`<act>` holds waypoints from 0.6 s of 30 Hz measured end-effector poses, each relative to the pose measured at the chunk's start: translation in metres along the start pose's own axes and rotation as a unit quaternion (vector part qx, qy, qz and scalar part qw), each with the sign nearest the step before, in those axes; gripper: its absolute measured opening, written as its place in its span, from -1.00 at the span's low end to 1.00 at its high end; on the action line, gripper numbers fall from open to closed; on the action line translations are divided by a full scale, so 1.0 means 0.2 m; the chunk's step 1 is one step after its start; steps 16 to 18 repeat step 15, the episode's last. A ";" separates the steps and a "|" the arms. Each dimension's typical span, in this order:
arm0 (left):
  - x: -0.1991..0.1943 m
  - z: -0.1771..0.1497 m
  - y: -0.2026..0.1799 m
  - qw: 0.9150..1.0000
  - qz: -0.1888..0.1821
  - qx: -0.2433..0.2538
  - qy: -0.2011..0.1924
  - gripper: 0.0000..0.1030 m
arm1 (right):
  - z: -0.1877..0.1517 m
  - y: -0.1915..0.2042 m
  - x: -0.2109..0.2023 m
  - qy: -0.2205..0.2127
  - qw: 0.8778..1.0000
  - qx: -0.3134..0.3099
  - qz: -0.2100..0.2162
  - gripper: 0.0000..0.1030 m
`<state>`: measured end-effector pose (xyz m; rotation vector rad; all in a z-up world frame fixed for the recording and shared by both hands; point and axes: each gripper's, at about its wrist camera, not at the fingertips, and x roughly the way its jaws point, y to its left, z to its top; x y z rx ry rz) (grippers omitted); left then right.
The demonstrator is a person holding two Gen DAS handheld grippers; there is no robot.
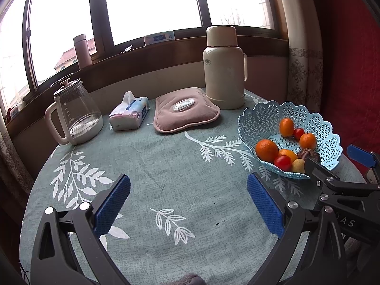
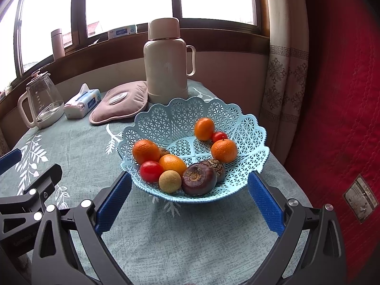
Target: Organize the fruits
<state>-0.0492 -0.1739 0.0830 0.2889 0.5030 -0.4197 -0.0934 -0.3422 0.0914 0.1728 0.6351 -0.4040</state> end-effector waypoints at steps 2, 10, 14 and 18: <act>0.00 0.00 0.00 1.000 0.002 0.003 -0.003 0.90 | 0.00 0.01 0.00 0.000 1.000 -0.001 0.001 0.93; 0.03 -0.04 0.05 1.000 0.004 -0.008 0.022 0.90 | 0.00 0.03 0.00 0.003 1.000 -0.004 0.005 0.93; 0.06 -0.11 0.14 0.998 0.024 -0.016 0.050 0.90 | -0.01 0.07 -0.01 0.009 1.000 -0.005 0.021 0.93; 0.07 -0.13 0.17 0.998 0.031 -0.019 0.059 0.90 | -0.02 0.09 -0.02 0.012 1.000 -0.005 0.028 0.93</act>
